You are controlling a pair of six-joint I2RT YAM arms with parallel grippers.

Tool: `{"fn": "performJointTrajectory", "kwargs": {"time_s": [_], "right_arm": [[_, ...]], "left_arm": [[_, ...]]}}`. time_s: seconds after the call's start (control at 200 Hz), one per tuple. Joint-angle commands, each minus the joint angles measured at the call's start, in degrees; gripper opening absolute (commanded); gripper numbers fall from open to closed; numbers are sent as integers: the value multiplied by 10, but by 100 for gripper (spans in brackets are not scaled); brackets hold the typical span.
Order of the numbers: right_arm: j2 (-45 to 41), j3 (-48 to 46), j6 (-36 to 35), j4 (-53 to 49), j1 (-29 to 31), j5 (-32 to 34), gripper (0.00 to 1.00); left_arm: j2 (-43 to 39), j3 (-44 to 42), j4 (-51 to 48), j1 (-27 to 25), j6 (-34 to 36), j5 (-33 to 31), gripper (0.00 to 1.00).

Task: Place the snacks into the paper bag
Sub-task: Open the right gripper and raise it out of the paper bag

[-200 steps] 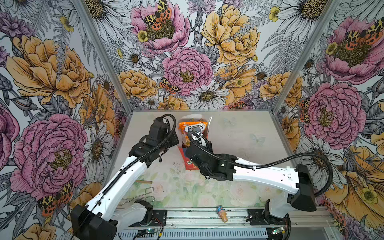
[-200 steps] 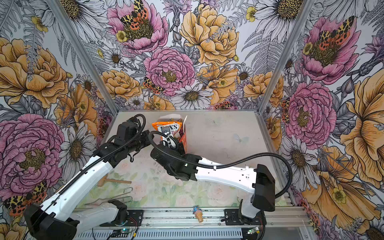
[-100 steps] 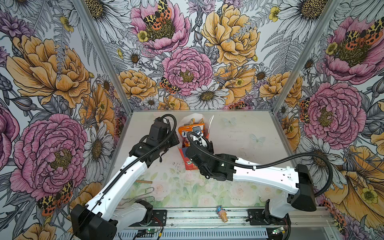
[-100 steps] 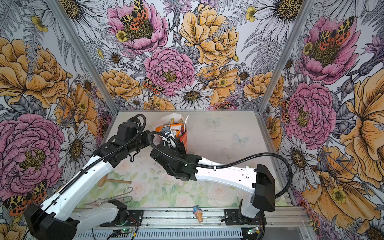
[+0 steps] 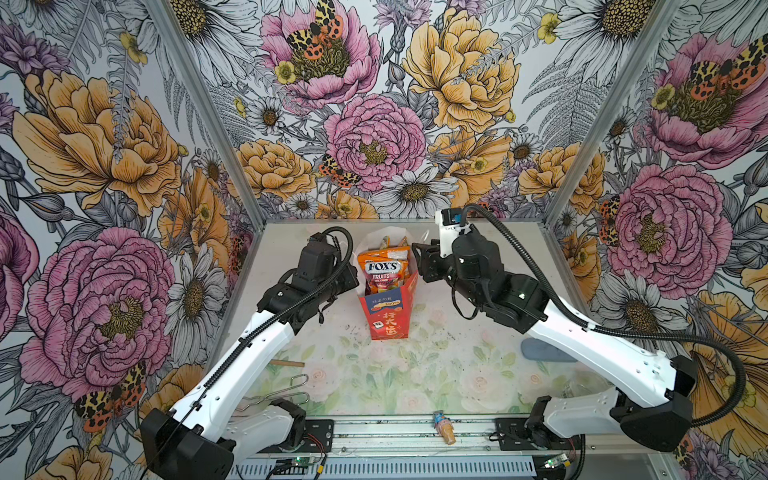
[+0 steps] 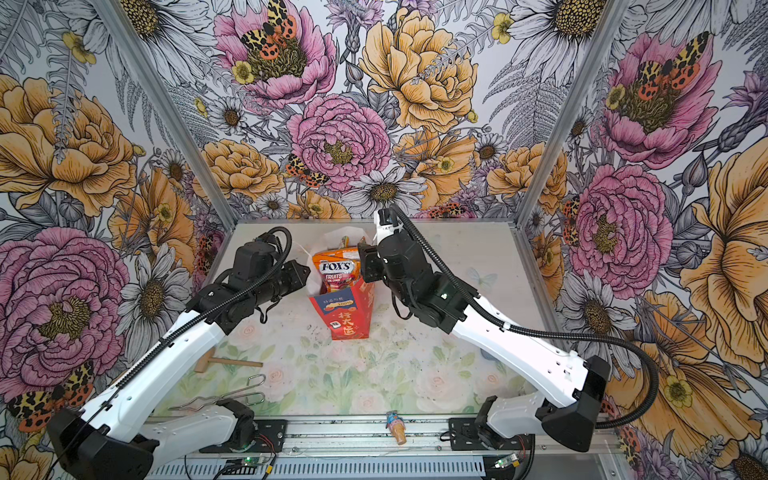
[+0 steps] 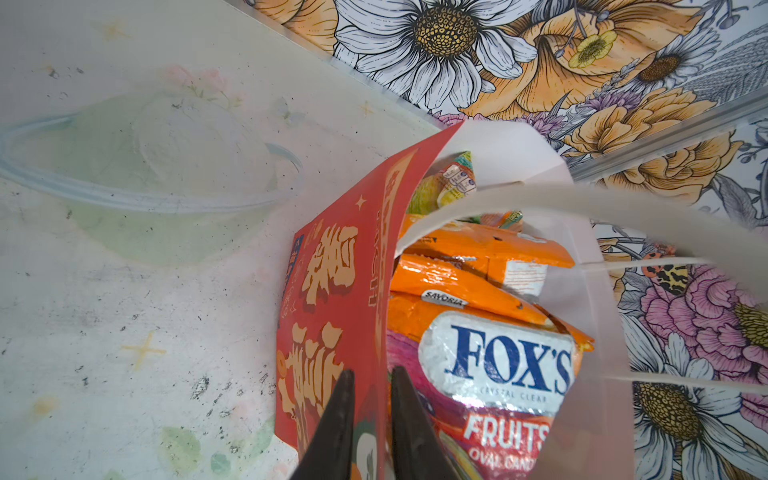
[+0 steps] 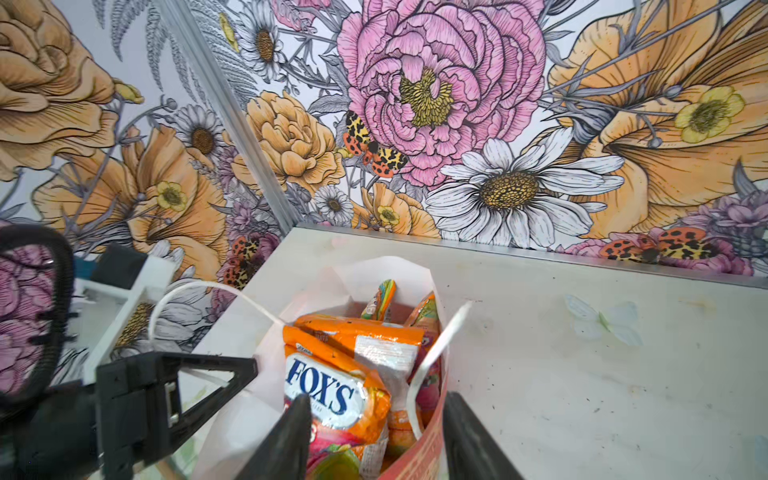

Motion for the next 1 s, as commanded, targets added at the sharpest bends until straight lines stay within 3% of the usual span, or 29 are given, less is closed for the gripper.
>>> {"fn": "performJointTrajectory", "kwargs": {"time_s": [0.0, 0.215, 0.63, 0.996], "right_arm": [[-14, -1, -14, -32, -21, -75, 53], [-53, -43, 5, -31, -84, -97, 54], [-69, -71, -1, -30, -114, -122, 55], [-32, -63, -15, -18, -170, -202, 55]], "left_arm": [[-11, 14, -1, -3, 9, -2, 30], [-21, 10, -2, -2, 8, 3, 36], [-85, 14, -4, 11, 14, 12, 49], [-132, 0, -10, 129, 42, 95, 65]]}}
